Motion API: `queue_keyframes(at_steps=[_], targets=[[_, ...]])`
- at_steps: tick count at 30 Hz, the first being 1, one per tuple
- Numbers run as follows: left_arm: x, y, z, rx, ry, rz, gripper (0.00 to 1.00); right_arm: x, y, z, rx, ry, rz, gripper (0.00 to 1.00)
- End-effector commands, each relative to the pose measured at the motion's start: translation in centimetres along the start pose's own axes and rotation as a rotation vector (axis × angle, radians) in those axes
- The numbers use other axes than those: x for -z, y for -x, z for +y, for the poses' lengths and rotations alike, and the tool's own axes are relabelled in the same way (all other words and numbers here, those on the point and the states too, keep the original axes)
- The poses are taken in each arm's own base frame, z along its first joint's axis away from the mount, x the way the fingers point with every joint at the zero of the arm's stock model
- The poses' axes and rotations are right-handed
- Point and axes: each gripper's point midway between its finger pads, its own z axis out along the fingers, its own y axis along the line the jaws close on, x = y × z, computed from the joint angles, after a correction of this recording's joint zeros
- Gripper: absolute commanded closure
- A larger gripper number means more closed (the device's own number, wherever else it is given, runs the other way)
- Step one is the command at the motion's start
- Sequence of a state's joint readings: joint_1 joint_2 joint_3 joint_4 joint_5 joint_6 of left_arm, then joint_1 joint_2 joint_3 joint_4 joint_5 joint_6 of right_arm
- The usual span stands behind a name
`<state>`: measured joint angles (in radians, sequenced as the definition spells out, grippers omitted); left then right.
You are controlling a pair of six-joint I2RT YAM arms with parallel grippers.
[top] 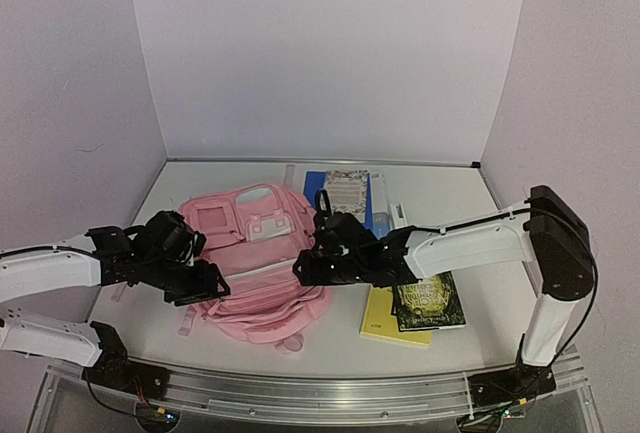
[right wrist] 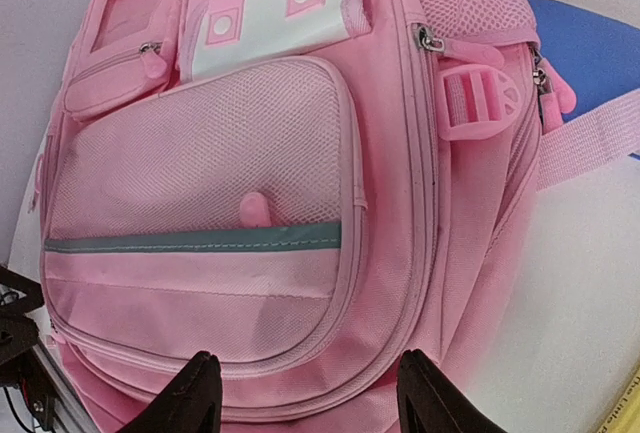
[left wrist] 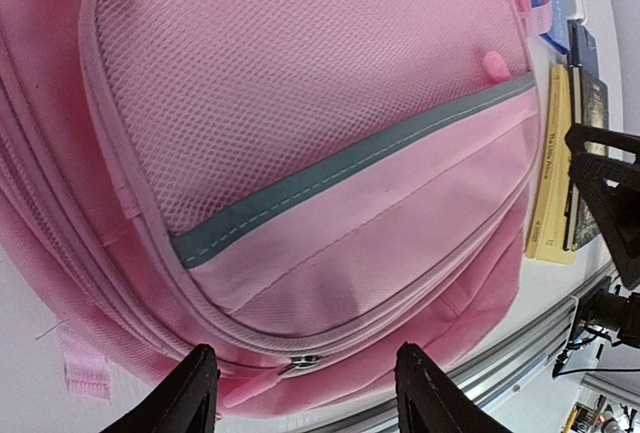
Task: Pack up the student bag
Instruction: Unzip the student bag at the center of the board.
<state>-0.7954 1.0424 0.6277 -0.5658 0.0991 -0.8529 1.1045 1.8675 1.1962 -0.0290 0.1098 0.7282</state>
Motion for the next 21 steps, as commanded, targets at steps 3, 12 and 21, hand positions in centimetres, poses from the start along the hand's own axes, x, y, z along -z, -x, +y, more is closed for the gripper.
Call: queue_keyframes(at_steps=[3,12,21], targets=[[-0.5,-1.2,1.7,-0.022,0.066,0.018,0.47,0.3,1.1,3.4,-0.072,0.158,-0.022,0.42],[-1.7,-1.4,1.6,-0.052,0.077,0.036,0.61,-0.9,0.1,4.1,-0.109,0.193,0.018,0.46],[-2.3,-1.4,1.3,-0.071,0.077,0.049,0.65,-1.8,-0.4,1.9,-0.249,0.114,-0.005,0.47]])
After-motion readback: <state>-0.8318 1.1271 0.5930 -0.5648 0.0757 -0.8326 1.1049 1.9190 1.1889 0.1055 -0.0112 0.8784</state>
